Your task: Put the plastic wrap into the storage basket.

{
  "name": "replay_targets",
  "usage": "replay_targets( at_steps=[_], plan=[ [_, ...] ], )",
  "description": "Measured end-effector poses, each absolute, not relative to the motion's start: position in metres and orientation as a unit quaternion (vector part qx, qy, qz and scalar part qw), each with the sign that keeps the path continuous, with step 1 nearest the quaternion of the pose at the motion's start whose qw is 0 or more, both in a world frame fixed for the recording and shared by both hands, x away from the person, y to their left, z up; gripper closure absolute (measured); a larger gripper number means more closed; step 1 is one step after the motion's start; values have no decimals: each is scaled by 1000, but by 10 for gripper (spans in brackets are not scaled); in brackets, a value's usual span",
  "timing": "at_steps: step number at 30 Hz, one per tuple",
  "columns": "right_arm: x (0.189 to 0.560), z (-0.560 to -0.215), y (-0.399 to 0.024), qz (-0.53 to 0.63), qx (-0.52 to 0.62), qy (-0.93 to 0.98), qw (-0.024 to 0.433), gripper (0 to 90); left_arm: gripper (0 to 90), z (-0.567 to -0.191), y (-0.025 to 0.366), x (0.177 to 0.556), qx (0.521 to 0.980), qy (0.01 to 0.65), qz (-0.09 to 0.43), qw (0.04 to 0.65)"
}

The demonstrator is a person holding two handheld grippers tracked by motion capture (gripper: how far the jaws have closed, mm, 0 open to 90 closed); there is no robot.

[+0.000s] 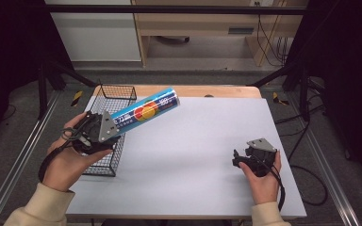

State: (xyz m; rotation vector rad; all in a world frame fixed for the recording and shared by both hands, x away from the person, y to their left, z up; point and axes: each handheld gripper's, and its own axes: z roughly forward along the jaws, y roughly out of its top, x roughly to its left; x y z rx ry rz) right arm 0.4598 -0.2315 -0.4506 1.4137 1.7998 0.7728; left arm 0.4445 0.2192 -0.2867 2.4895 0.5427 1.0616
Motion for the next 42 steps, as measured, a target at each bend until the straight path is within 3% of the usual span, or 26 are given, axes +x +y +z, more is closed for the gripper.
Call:
replay_targets(
  at_steps=[32, 42],
  plan=[
    [460, -452, -233, 296, 552, 700, 345, 67, 309, -292, 240, 443, 881, 251, 356, 187],
    [460, -452, -231, 295, 547, 704, 344, 68, 310, -299, 257, 443, 859, 342, 347, 158]
  ],
)
